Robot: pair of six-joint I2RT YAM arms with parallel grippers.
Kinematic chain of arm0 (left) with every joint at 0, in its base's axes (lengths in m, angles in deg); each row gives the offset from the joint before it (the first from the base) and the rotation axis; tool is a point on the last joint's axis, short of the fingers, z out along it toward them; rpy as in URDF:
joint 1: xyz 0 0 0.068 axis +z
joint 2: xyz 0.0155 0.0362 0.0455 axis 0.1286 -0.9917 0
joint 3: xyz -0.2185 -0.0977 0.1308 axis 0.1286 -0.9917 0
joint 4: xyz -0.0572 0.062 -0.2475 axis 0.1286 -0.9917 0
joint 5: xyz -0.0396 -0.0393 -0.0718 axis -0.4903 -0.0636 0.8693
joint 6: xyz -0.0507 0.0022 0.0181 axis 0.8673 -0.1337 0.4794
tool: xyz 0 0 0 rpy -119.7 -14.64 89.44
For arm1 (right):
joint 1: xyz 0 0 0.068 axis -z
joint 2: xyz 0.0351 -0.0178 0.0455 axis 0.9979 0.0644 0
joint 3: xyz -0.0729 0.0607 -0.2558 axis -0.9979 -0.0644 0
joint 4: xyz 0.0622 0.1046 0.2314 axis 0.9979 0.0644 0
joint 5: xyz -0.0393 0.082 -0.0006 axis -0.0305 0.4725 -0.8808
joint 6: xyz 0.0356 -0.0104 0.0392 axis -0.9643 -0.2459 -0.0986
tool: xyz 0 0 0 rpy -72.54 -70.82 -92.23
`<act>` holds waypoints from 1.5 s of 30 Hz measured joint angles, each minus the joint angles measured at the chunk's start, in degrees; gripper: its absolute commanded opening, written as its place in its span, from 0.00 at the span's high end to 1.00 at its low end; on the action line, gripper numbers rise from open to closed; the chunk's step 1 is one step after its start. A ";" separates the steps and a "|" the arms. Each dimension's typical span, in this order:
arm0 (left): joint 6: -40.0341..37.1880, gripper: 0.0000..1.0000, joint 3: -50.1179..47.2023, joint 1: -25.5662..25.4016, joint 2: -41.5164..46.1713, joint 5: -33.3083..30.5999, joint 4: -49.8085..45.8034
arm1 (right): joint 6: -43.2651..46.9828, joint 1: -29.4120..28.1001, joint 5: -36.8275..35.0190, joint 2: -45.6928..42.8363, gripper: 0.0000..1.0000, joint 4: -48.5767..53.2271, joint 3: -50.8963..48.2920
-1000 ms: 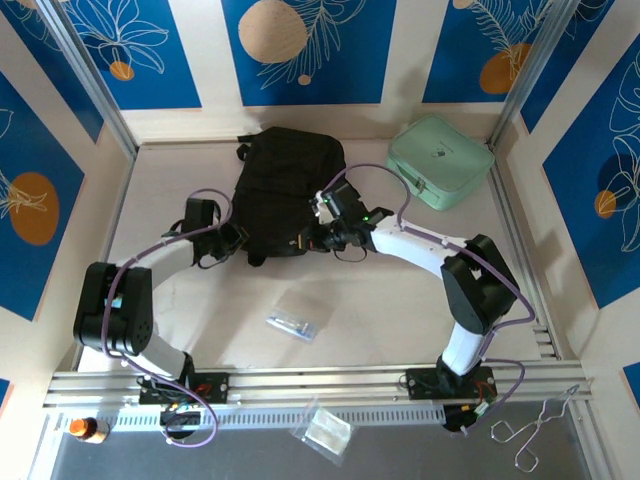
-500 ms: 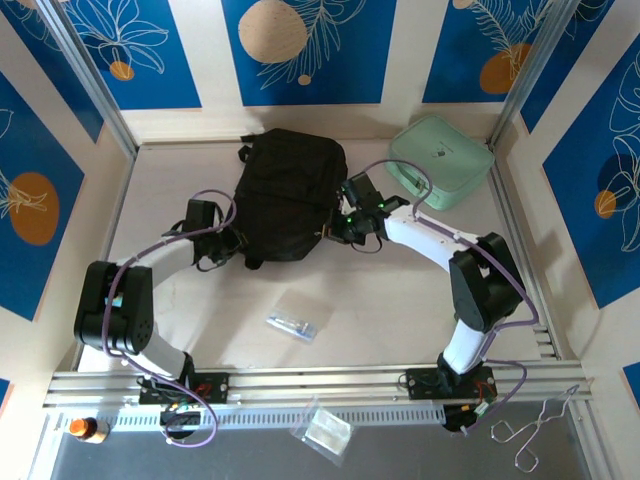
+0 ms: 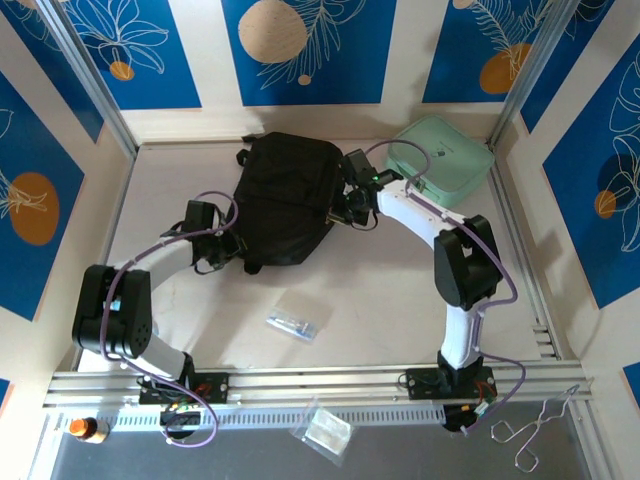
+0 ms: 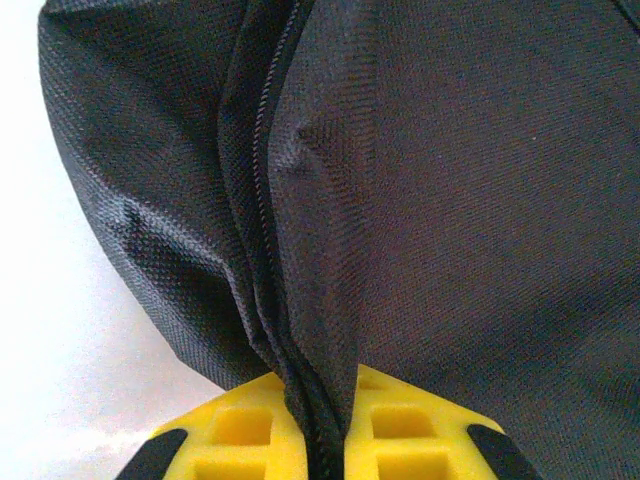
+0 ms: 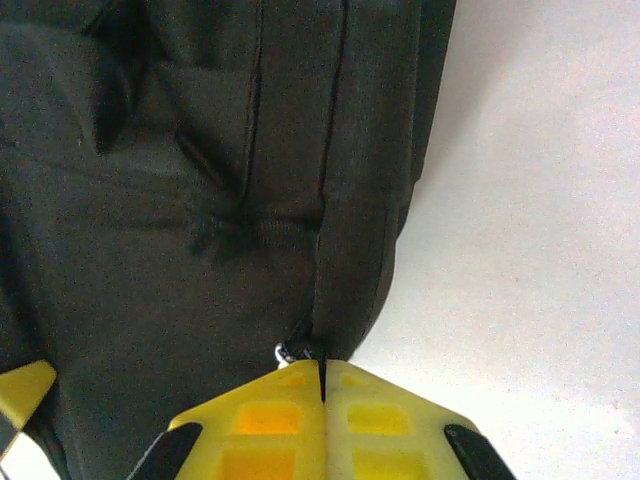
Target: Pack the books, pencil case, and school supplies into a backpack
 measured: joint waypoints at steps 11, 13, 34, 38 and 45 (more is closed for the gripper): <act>-0.35 0.98 1.25 -2.86 1.03 2.21 -4.98 | -2.78 0.63 -5.46 3.82 1.00 4.72 4.79; -0.13 0.95 2.27 -5.68 1.73 2.12 -7.26 | -2.97 1.07 -6.60 3.39 1.00 4.22 3.74; -7.96 0.31 20.90 -17.59 2.29 -5.20 -22.91 | 4.11 6.29 -2.84 -13.49 0.27 -5.20 -13.16; -7.19 0.30 21.77 -17.62 1.20 -6.95 -19.69 | 1.68 3.85 -1.09 -12.55 0.26 -5.99 -15.04; -5.90 0.28 21.77 -17.62 -1.33 -8.48 -14.78 | -0.24 1.44 1.22 -5.90 0.29 -5.14 -15.13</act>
